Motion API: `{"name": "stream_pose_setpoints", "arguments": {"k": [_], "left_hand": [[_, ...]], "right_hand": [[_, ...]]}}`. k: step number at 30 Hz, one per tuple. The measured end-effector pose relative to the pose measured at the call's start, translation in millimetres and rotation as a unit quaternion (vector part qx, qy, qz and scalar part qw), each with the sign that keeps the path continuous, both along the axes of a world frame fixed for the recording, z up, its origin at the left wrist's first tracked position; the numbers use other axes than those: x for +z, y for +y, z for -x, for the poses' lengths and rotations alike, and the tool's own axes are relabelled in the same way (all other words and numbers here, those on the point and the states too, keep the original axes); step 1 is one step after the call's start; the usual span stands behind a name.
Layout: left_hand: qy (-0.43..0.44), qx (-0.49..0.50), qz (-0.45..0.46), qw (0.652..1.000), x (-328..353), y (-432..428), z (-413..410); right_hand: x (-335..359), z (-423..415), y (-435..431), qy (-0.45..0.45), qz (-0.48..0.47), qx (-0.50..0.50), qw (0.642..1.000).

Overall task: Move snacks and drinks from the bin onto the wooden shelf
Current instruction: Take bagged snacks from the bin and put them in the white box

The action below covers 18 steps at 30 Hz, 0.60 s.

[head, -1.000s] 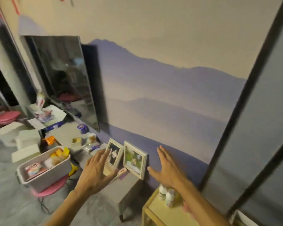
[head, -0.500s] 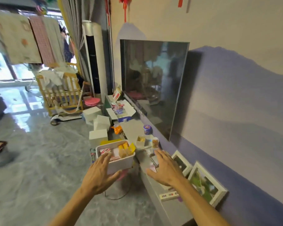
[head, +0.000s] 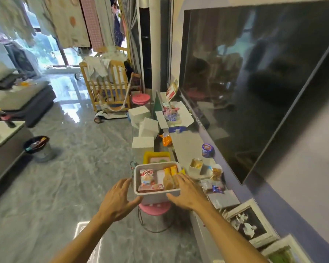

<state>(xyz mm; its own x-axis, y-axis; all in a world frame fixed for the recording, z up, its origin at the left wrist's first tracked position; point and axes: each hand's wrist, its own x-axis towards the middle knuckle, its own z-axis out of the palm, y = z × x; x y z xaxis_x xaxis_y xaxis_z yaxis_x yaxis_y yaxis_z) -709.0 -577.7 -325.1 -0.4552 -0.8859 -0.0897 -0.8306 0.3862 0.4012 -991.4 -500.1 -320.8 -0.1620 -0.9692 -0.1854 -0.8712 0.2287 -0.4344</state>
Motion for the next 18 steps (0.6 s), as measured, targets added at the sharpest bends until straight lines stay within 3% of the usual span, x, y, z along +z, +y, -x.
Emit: {"name": "stream_pose_setpoints", "arguments": {"k": [9,18], "left_hand": [[-0.027,0.038,-0.075,0.996,-49.4,-110.6,51.3],[-0.054,0.019,-0.2,0.978,-147.8,-242.7,87.7]], "right_hand": [[-59.9,40.4,-128.6,-0.016,-0.087,0.035,0.995],[-173.8,59.7,-284.9,0.044,-0.18,0.041,0.982]]}}
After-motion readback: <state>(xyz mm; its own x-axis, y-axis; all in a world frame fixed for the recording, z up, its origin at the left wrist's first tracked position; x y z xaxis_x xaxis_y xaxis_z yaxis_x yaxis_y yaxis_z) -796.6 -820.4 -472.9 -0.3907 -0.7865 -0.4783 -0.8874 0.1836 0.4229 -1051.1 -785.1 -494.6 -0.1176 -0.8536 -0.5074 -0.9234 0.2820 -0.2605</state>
